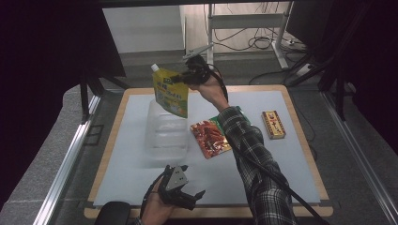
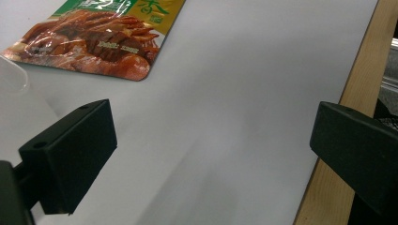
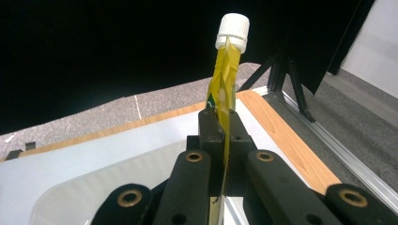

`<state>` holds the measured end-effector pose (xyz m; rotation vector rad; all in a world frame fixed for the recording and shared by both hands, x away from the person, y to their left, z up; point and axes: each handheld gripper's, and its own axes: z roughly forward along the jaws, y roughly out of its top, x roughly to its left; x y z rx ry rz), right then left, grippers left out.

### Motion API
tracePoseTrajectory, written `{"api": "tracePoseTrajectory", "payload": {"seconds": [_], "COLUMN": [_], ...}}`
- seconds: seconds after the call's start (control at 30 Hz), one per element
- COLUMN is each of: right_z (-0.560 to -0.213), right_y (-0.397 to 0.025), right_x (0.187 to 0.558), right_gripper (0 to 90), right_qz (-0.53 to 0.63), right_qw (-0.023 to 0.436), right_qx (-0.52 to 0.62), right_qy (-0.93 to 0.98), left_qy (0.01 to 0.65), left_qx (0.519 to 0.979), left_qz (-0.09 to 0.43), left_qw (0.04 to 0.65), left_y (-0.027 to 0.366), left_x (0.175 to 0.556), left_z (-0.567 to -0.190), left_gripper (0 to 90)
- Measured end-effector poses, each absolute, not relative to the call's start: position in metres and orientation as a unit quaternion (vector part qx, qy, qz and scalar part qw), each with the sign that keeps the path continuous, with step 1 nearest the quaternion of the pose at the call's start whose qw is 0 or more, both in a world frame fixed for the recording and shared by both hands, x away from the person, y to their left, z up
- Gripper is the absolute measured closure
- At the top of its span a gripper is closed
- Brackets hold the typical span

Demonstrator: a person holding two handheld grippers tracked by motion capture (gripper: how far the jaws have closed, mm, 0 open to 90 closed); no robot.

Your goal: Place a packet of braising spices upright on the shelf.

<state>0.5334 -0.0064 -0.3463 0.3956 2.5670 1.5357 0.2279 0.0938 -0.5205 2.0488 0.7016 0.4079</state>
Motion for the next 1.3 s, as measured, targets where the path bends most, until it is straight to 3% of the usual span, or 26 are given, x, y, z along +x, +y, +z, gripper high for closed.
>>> {"api": "tracePoseTrajectory", "payload": {"seconds": [0.63, 0.77, 0.97, 1.03, 1.13, 1.3], "right_z": [-0.381, -0.386, -0.387, -0.387, -0.384, -0.381], "right_y": [0.009, 0.012, 0.010, 0.010, 0.009, 0.004], "right_x": [0.539, 0.538, 0.539, 0.538, 0.536, 0.533], "right_gripper": [88.7, 88.7, 88.3, 86.3, 75.4, 64.5], "right_qz": [0.484, 0.458, 0.470, 0.467, 0.473, 0.472], "right_qw": [0.049, 0.076, 0.061, 0.065, 0.070, 0.083], "right_qx": [0.135, 0.142, 0.149, 0.155, 0.159, 0.169], "right_qy": [0.863, 0.874, 0.868, 0.868, 0.864, 0.861], "left_qy": [0.283, 0.282, 0.280, 0.281, 0.282, 0.282], "left_qx": [0.831, 0.832, 0.834, 0.833, 0.832, 0.833], "left_qz": [0.163, 0.162, 0.162, 0.162, 0.163, 0.163], "left_qw": [0.450, 0.449, 0.448, 0.448, 0.449, 0.446], "left_y": [0.093, 0.092, 0.092, 0.092, 0.092, 0.091], "left_x": [0.228, 0.228, 0.228, 0.228, 0.228, 0.228], "left_z": [-0.521, -0.522, -0.522, -0.522, -0.522, -0.522], "left_gripper": [0.7, 0.7, 0.7, 0.7, 0.7, 0.7]}}
